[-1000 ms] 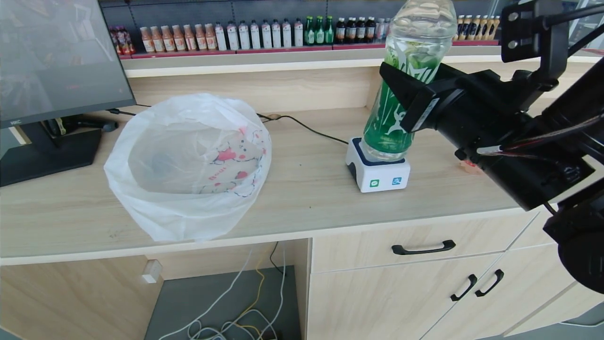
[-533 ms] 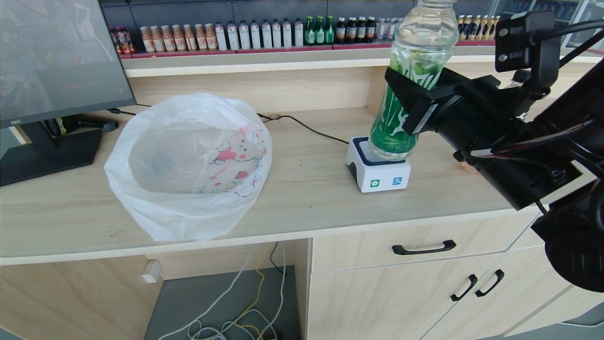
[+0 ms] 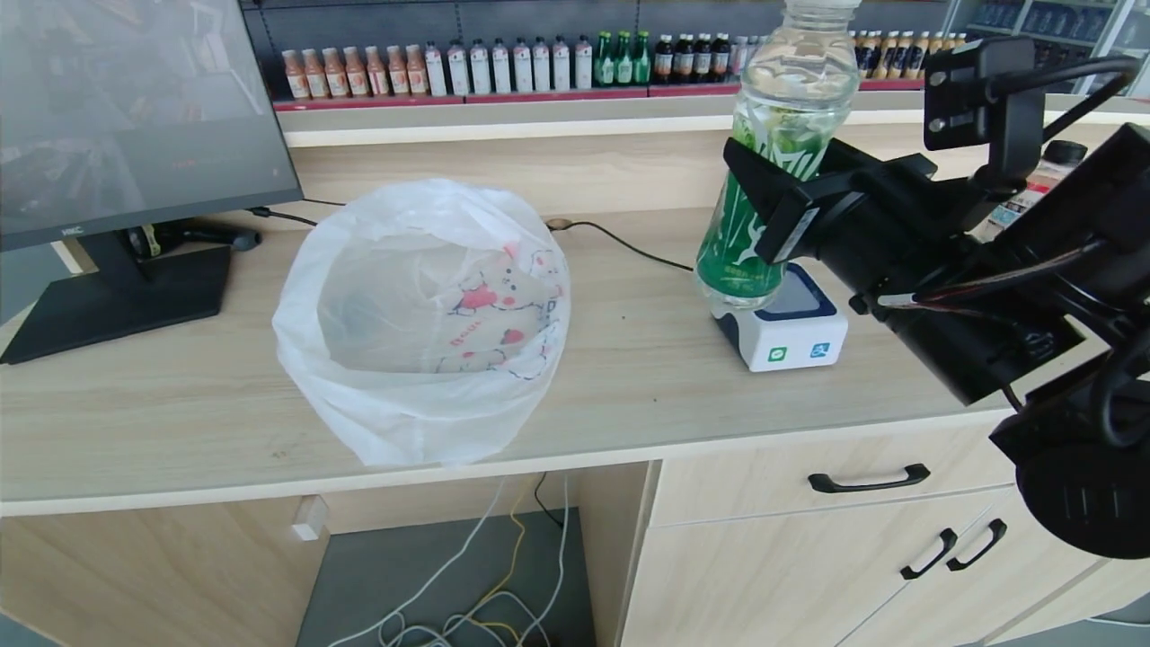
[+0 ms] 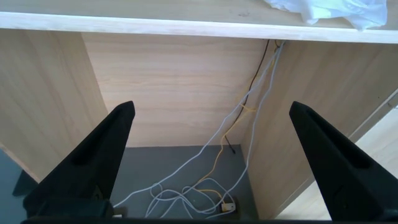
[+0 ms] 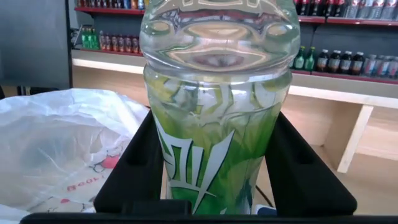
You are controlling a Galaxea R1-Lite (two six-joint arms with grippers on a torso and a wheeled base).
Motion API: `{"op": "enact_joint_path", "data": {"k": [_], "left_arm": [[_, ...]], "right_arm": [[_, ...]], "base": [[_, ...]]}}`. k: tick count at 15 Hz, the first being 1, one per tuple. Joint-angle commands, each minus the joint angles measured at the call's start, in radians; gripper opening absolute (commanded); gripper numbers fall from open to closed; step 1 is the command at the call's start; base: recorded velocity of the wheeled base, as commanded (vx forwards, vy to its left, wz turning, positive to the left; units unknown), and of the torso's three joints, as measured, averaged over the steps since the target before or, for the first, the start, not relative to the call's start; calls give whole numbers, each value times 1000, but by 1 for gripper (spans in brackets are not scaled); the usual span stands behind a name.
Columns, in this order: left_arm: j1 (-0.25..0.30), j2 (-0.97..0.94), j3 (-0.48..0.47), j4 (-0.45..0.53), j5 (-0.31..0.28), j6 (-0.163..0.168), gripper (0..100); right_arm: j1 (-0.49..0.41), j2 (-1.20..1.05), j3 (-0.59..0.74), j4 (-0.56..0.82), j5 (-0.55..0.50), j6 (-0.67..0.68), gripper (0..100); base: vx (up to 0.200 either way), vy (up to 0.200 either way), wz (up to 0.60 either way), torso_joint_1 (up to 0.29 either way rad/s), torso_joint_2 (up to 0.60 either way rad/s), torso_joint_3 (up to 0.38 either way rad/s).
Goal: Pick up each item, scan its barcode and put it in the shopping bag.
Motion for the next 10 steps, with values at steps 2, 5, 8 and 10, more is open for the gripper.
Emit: {"op": "enact_joint_path", "data": {"k": [2, 5, 8, 10], "left_arm": [[1, 0, 0, 0, 0, -1, 100], [0, 0, 0, 0, 0, -1, 100], [1, 0, 0, 0, 0, 4, 100], [0, 0, 0, 0, 0, 4, 100]], "right_arm": [[1, 25, -3, -5, -1, -1, 0], [1, 25, -4, -8, -1, -1, 0], [1, 27, -6, -14, -1, -1, 0], [1, 27, -6, -14, -1, -1, 0]], "base": [[0, 200, 0, 0, 5, -2], [0, 200, 0, 1, 4, 4], [0, 67, 0, 2, 1, -1], [0, 0, 0, 0, 0, 0]]}}
